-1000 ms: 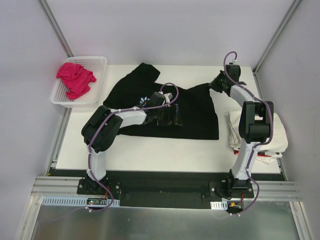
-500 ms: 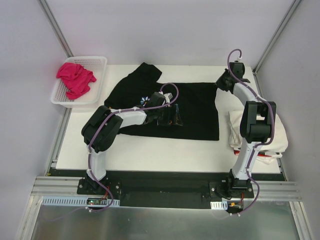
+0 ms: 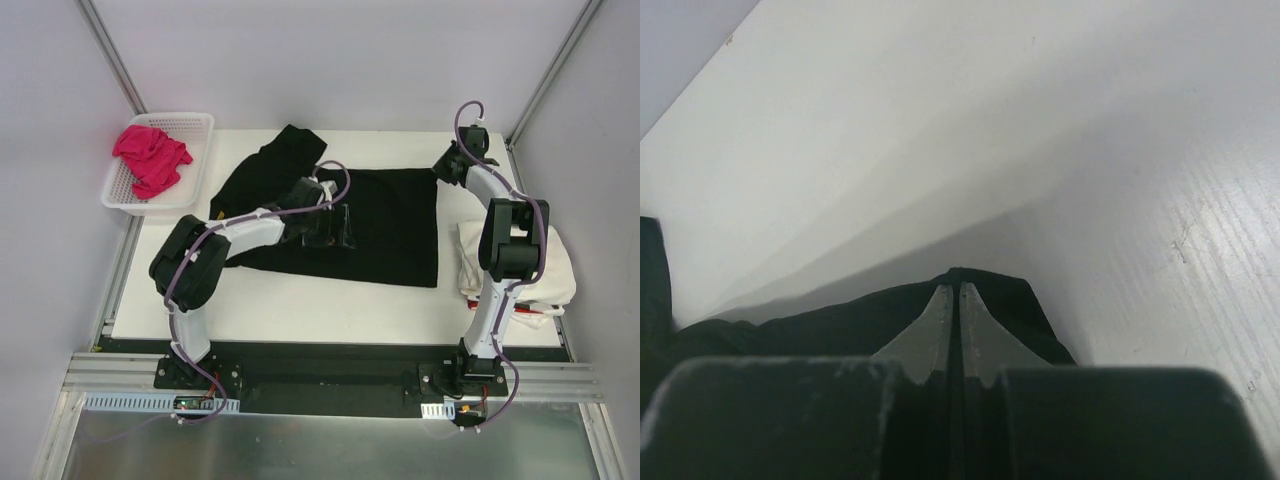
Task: Fold and stack the t-shirts
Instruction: Grap the side of the flattened tshirt furthest away from the robot with both arms
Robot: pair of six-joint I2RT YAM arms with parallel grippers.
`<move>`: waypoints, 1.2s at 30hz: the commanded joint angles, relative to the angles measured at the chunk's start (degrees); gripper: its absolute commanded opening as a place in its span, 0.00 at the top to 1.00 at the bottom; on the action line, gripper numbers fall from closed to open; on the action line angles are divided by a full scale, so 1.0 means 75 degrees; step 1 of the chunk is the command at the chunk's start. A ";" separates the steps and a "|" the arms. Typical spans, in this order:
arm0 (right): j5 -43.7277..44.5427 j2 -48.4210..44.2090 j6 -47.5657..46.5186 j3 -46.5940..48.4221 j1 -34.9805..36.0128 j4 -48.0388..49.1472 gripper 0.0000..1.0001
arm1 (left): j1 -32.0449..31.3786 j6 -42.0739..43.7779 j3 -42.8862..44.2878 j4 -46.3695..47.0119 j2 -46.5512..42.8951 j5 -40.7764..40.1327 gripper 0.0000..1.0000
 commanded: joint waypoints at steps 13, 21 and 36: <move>-0.0517 -0.0125 0.0278 -0.0321 -0.0113 0.0705 0.99 | 0.3584 0.2075 0.6046 -0.1067 0.2053 -0.0929 0.15; -0.0646 -0.0254 0.0267 -0.0613 -0.0054 0.0799 0.99 | 0.3878 0.1866 0.8296 -0.0938 0.4725 -0.0250 0.16; -0.0764 -0.0442 0.0290 -0.1059 -0.0007 0.0904 0.99 | 0.4241 0.1408 0.8416 0.0351 0.5266 -0.0143 0.18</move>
